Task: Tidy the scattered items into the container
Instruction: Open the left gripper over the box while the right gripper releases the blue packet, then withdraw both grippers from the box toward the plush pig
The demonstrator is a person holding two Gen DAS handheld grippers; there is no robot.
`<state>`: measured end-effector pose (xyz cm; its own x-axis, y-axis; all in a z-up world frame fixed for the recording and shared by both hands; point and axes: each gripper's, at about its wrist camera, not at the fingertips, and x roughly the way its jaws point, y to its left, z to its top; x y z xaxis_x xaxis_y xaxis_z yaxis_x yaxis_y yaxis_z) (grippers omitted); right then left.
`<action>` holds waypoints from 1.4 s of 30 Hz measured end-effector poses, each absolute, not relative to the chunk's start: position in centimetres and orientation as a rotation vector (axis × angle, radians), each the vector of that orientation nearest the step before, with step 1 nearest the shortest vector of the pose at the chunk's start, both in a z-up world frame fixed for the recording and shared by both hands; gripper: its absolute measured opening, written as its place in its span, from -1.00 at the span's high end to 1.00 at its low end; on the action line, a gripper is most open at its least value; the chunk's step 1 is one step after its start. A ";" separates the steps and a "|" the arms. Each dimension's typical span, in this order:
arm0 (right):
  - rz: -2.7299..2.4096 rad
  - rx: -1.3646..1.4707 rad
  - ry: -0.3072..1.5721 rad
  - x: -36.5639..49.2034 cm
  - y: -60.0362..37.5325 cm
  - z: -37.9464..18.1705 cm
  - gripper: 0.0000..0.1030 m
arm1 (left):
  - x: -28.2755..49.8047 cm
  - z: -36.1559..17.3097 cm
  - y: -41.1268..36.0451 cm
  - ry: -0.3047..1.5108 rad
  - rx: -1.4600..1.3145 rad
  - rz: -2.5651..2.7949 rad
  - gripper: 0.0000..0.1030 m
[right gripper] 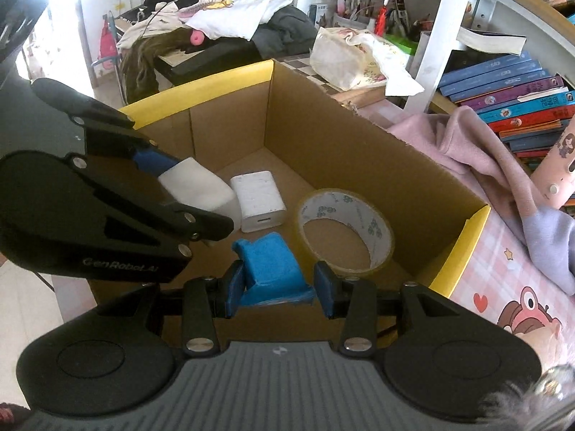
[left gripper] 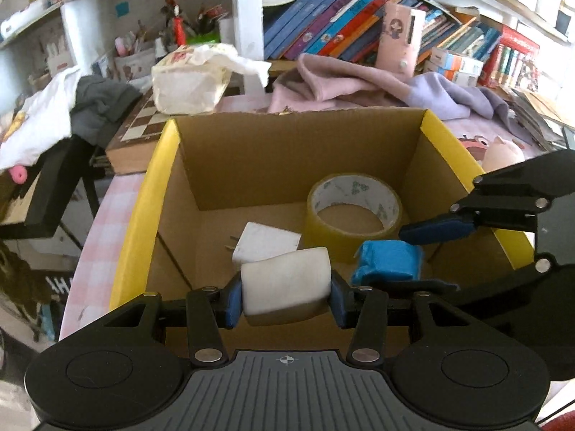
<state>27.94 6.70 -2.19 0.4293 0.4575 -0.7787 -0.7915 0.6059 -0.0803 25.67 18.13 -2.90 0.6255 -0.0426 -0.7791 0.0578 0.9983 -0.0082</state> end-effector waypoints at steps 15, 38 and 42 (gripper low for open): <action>0.803 -0.354 0.672 24.2 3.2 1.4 -0.17 | 20.3 1.7 16.6 0.728 0.041 -0.018 -0.53; 0.571 -0.199 0.418 8.4 -6.7 7.8 -0.23 | 4.4 7.5 13.2 0.459 -0.004 -0.011 -0.65; 0.511 -0.181 0.427 6.0 -8.6 7.4 -0.23 | 2.3 7.1 12.3 0.449 -0.010 -0.003 -0.65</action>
<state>6.00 -8.61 7.42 0.7870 0.4346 -0.4379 -0.5086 0.8588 -0.0618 2.27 12.31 7.11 0.9010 -0.0054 -0.4338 0.0008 0.9999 -0.0108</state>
